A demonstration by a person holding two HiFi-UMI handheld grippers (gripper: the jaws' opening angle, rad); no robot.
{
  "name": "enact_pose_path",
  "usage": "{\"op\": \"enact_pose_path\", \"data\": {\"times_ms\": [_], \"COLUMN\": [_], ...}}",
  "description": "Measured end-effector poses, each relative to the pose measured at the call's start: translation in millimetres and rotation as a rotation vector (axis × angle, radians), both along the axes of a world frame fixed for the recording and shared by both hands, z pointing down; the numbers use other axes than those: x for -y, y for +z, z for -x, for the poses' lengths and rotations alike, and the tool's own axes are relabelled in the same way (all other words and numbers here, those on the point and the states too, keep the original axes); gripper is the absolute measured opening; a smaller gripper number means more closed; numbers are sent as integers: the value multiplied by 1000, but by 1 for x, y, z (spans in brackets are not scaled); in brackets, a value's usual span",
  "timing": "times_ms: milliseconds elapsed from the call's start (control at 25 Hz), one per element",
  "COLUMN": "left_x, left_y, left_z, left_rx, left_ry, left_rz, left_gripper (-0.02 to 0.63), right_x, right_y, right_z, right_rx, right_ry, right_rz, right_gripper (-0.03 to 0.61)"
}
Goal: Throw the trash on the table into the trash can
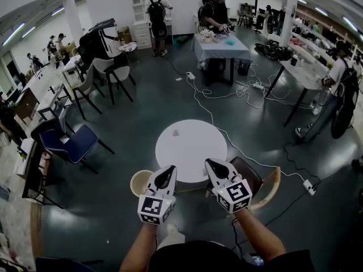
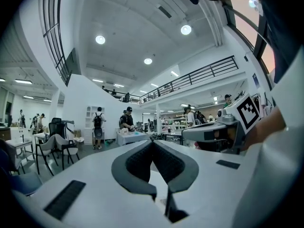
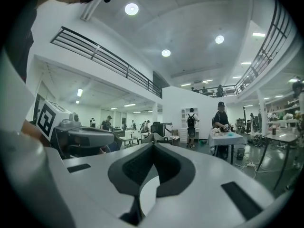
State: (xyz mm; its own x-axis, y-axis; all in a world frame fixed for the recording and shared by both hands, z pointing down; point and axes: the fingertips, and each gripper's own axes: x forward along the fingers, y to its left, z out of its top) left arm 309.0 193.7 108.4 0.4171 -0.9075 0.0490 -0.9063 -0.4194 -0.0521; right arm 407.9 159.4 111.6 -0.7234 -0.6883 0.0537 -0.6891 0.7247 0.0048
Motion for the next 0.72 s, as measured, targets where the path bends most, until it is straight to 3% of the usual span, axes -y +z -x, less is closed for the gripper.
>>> {"op": "enact_pose_path", "data": {"times_ms": [720], "left_x": [89], "left_y": [31], "left_z": [103], "left_rx": [-17], "left_ry": [154], "left_rz": [72], "left_gripper": [8], "right_x": [81], "right_y": [32], "right_z": [94], "right_rx": [-61], "right_ry": [154], "right_rz": [65], "right_gripper": [14]}}
